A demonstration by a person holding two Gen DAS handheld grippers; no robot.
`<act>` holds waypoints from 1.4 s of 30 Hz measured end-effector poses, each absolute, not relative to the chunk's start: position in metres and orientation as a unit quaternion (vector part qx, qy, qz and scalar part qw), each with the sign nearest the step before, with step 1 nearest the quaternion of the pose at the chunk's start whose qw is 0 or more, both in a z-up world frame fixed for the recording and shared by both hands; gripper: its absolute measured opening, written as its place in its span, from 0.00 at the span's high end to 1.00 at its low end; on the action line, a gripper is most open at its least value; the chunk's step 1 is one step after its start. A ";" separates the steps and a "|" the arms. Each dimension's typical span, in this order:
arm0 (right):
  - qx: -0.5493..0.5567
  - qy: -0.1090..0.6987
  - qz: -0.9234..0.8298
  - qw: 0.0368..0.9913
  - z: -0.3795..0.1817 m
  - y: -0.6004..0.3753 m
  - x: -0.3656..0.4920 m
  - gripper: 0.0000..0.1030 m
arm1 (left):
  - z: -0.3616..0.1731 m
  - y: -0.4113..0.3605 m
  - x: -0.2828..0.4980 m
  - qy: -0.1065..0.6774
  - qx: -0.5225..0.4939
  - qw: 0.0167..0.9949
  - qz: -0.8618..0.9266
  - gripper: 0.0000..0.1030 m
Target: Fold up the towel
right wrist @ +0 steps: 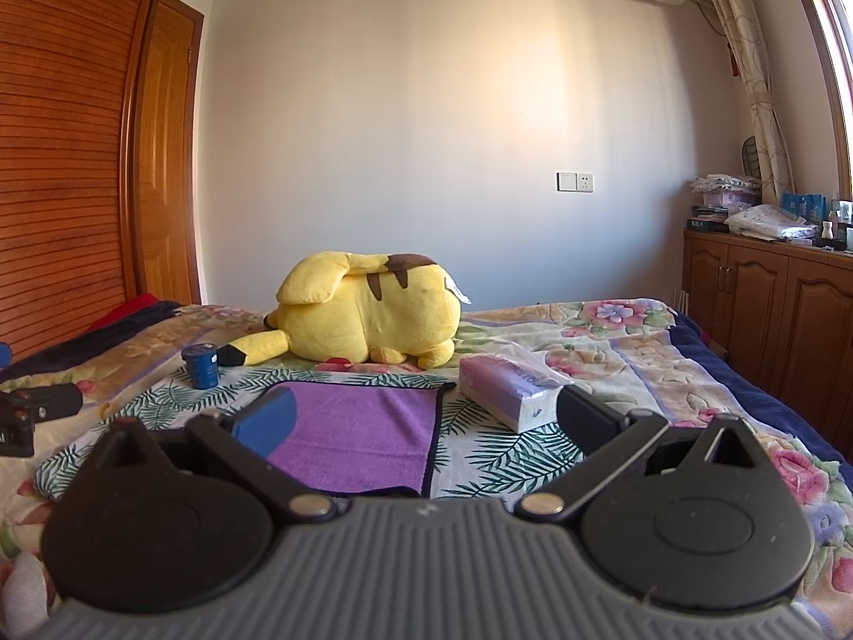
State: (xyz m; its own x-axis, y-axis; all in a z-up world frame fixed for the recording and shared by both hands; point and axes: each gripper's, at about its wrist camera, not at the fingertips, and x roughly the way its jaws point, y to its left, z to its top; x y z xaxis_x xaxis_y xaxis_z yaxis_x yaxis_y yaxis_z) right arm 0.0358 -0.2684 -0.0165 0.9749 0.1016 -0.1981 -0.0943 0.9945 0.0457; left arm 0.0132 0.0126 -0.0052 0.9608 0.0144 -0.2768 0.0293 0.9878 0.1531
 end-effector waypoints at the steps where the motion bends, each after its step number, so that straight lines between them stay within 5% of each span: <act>1: 0.018 0.100 0.049 0.994 -0.016 -0.268 0.036 0.00 | -0.005 0.012 0.012 0.140 0.078 0.987 -0.004 0.00; 42: -0.010 0.201 0.093 0.975 -0.034 -0.247 0.066 0.00 | -0.026 0.006 0.032 0.243 0.100 0.964 -0.035 0.00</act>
State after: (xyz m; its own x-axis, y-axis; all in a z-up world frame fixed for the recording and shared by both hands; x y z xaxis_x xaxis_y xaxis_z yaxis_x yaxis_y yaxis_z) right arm 0.0655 -0.2472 -0.0338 0.9020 0.1771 -0.3938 -0.1853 0.9825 0.0173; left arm 0.0320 0.0065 -0.0258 0.8797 -0.0194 -0.4752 0.1163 0.9776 0.1754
